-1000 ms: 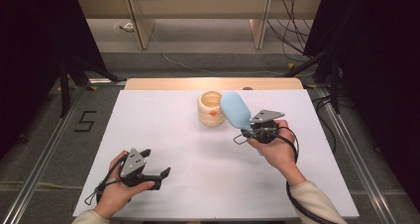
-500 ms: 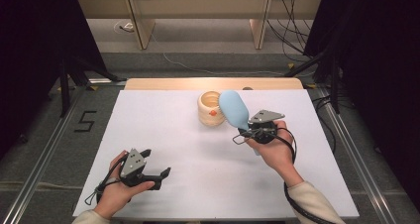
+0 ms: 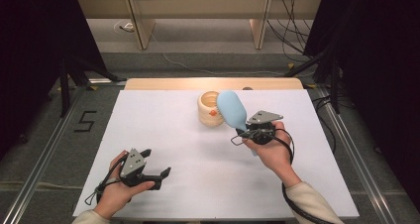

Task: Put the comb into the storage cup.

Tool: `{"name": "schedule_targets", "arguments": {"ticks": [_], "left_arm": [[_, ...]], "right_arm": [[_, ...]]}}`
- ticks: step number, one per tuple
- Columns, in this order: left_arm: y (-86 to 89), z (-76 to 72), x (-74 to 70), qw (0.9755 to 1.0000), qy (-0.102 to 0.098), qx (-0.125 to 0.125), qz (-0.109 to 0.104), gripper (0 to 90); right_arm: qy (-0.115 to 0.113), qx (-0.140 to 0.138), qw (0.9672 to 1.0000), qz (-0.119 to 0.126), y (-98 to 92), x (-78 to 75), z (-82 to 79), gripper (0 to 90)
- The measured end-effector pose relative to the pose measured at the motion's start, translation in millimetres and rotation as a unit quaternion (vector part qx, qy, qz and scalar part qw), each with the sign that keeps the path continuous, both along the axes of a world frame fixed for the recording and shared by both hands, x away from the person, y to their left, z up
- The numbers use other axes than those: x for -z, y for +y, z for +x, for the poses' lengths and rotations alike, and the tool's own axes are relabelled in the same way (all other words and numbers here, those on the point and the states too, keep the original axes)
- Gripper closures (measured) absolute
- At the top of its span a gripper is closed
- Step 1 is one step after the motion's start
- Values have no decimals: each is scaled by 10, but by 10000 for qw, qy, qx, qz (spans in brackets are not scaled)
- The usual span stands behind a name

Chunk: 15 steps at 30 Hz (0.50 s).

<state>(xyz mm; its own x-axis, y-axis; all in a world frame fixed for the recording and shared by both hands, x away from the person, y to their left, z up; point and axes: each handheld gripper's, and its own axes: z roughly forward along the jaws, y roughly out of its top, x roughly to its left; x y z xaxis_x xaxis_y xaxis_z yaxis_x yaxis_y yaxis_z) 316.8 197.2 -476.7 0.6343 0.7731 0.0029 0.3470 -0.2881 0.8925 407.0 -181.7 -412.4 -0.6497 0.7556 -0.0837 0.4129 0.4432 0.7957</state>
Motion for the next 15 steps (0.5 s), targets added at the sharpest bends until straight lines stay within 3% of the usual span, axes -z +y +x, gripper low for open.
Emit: {"name": "schedule_targets", "arguments": {"ticks": [15], "left_arm": [[-6,-1,-1,10000,-17,7,-18,81]], "right_arm": [[-4,12,9998,211,26,-4,-15,704]]}}
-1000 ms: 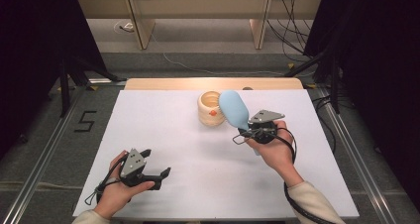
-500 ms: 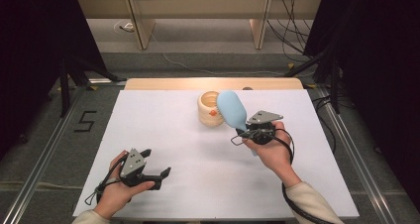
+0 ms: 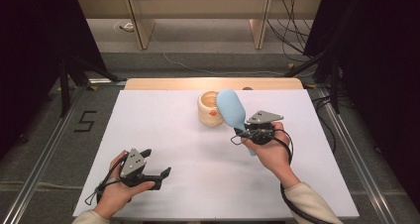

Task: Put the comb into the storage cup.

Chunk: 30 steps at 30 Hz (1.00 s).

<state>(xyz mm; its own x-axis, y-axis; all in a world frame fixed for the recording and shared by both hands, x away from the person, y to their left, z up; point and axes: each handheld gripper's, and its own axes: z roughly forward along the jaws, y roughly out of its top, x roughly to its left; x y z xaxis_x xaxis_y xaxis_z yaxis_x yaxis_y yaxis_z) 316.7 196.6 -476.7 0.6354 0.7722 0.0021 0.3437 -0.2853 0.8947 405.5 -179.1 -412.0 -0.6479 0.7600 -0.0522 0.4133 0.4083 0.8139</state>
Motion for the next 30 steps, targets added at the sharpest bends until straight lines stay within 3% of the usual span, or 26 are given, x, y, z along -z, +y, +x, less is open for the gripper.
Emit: {"name": "schedule_targets", "arguments": {"ticks": [26,30], "left_arm": [[-12,4,0,10000,-5,14,-14,82],[-4,10,-23,9999,-29,-8,-126,82]], "right_arm": [[-32,-21,9997,244,40,-11,-20,704],[30,-82,9997,241,57,-3,-26,704]]}}
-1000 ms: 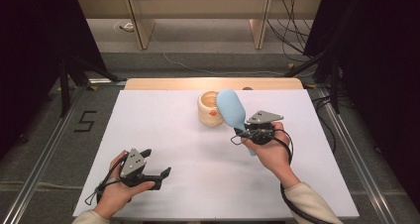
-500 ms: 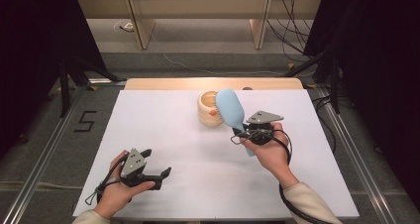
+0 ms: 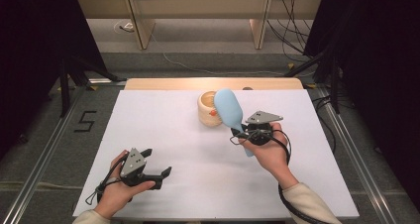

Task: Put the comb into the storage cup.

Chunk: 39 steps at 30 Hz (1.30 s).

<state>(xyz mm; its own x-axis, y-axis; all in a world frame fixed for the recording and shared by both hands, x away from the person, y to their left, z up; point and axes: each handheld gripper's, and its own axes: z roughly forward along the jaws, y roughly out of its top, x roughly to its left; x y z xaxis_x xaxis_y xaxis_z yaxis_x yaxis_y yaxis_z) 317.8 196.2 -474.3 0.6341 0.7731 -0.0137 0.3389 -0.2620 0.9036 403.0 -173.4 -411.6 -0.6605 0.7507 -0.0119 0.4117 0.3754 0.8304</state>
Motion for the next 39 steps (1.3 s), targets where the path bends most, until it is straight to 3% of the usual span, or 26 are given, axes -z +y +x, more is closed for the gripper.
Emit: {"name": "schedule_targets", "arguments": {"ticks": [9,12,22,39], "left_arm": [[-44,10,-101,9992,60,86,-382,40],[-72,35,-153,9992,-7,76,-380,0],[-271,206,-324,9992,-71,227,-335,0],[-524,384,-505,9963,25,367,-782,0]], "right_arm": [[-36,-55,10000,37,38,14,-10,704],[-51,-63,9999,60,48,15,-14,704],[-112,-75,9998,113,64,11,-31,704],[-193,-82,9996,201,109,28,-42,704]]}}
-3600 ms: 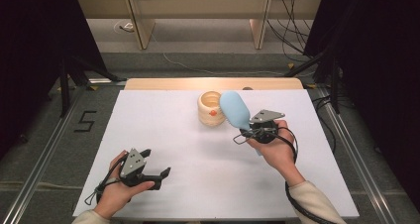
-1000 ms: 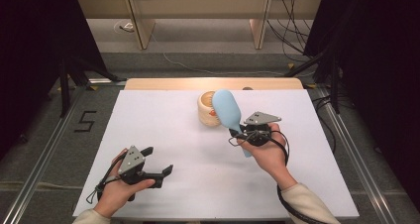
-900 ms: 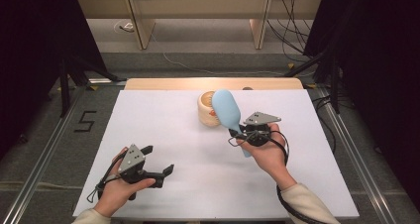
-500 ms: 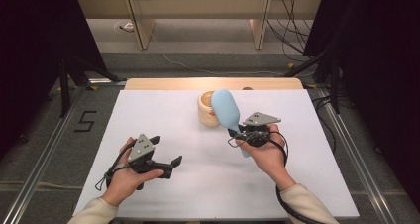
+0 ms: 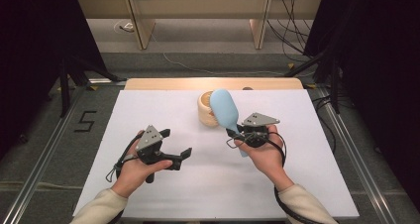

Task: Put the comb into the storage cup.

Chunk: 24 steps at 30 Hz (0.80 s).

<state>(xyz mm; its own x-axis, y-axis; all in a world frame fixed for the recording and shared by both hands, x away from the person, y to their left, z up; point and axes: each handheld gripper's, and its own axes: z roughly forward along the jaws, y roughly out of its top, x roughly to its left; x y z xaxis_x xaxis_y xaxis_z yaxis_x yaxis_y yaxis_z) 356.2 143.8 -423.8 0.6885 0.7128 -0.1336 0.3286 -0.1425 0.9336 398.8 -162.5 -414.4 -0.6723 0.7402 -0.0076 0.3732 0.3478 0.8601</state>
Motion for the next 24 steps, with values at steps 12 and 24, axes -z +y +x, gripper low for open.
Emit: {"name": "schedule_targets", "arguments": {"ticks": [12,24], "left_arm": [[-181,108,-129,9999,-58,87,-121,0],[-337,273,-224,9996,29,106,-253,0]], "right_arm": [[-44,-28,10000,72,34,-1,-11,704],[-27,-81,9999,103,80,3,-21,704]]}}
